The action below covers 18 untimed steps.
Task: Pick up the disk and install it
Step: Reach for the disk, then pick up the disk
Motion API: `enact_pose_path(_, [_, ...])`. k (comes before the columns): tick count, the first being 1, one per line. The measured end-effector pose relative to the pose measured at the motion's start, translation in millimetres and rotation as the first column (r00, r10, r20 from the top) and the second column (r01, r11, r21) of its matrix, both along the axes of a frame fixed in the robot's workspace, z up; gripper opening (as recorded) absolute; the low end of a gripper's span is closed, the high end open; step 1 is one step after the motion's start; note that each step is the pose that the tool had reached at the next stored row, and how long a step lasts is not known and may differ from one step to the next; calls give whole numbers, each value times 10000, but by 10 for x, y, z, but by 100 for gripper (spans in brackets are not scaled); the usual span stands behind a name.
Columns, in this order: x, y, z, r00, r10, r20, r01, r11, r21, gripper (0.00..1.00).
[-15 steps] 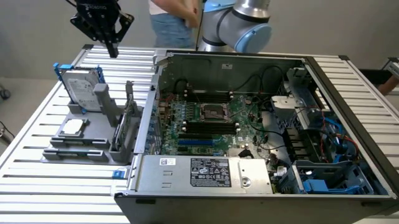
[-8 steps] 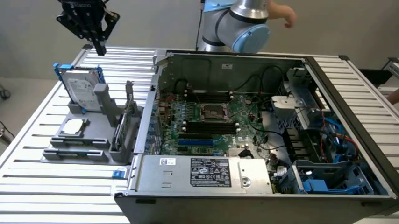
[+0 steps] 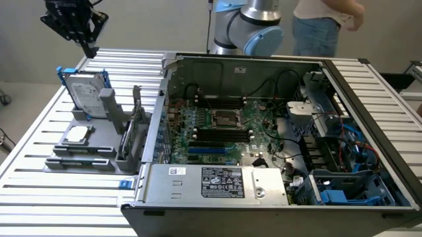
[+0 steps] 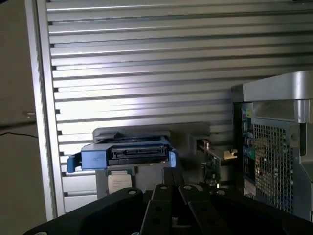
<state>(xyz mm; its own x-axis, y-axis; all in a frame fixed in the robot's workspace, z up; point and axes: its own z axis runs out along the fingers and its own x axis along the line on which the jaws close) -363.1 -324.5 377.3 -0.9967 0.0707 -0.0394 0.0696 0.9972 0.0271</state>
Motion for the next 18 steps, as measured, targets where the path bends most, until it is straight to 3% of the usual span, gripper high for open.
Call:
enact_pose_path(5, [-227,12,-4,10000,0,-73,0,10000,0,11])
enact_pose_path(10, [-417,113,-12,9999,0,-105,0,10000,1,11])
enact_pose_path(12, [-480,128,-12,9999,0,-143,0,10000,0,11])
enact_pose_path(13, [-506,131,-12,9999,0,-168,0,10000,0,11])
enact_pose_path(18, [-522,131,-12,9998,0,-174,0,10000,0,11])
